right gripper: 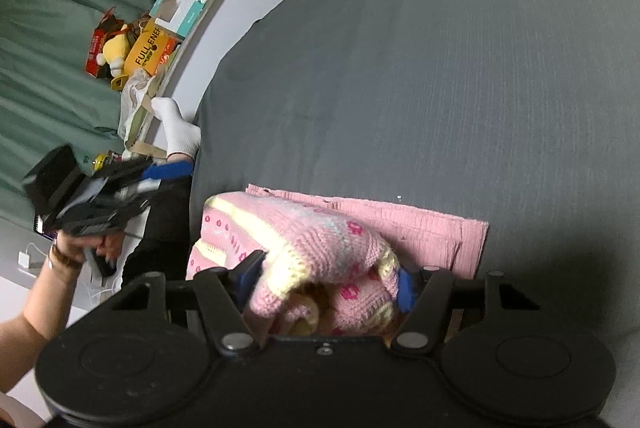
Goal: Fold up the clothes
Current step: 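Open the left tool and withdraw it while the right tool pinches the fold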
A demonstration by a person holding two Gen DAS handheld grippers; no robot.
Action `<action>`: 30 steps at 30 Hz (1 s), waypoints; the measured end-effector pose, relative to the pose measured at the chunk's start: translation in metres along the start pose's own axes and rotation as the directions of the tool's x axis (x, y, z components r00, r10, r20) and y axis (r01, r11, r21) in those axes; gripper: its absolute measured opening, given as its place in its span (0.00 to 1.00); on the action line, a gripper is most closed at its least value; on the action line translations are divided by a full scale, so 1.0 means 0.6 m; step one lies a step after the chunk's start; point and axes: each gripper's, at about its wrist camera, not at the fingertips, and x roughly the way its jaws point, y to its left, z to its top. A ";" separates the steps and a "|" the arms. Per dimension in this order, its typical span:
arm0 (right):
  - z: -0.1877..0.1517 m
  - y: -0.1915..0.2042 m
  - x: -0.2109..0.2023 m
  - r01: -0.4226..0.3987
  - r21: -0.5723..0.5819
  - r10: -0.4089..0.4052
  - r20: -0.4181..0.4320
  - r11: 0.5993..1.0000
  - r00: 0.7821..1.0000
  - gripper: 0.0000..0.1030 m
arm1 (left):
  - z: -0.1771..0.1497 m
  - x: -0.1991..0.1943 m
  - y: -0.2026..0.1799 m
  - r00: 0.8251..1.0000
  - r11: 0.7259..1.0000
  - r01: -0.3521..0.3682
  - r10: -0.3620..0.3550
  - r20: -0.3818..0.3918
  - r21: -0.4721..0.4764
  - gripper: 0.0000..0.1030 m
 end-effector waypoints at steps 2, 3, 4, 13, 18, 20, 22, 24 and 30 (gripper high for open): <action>0.000 0.001 0.001 -0.002 -0.003 0.002 0.006 1.000 1.000 0.60 | -0.016 0.011 -0.026 0.998 0.998 0.067 -0.067 0.003 -0.011 0.41; -0.001 0.001 -0.001 -0.002 -0.005 0.002 0.010 1.000 1.000 0.60 | -0.024 0.022 -0.042 0.998 0.998 0.061 -0.061 -0.002 0.005 0.41; -0.003 0.001 -0.002 -0.003 -0.006 0.003 0.014 1.000 1.000 0.60 | -0.032 0.036 -0.059 1.000 0.999 0.027 -0.026 -0.009 0.036 0.42; -0.010 0.000 -0.004 0.010 -0.016 -0.010 0.024 1.000 1.000 0.56 | -0.074 0.089 -0.055 0.988 0.988 -0.150 0.151 0.021 -0.022 0.41; -0.006 -0.004 -0.003 -0.002 0.002 0.002 0.026 1.000 1.000 0.56 | -0.067 0.079 -0.026 0.991 0.982 -0.121 0.128 0.037 -0.145 0.41; -0.004 -0.003 -0.007 -0.002 -0.001 0.002 0.025 1.000 1.000 0.57 | -0.065 0.071 -0.029 0.987 0.980 -0.152 0.158 0.036 -0.128 0.41; -0.001 0.001 -0.013 0.002 -0.007 -0.002 0.021 1.000 1.000 0.59 | -0.065 0.067 -0.035 0.980 0.976 -0.191 0.195 0.030 -0.103 0.41; 0.001 0.005 -0.022 0.010 -0.021 -0.009 0.024 1.000 1.000 0.59 | -0.073 0.067 -0.042 0.975 0.972 -0.220 0.222 0.026 -0.079 0.41; -0.008 0.013 -0.050 0.049 -0.037 -0.046 0.076 0.998 0.996 0.54 | -0.065 0.040 -0.078 0.962 0.963 -0.249 0.258 0.085 -0.106 0.41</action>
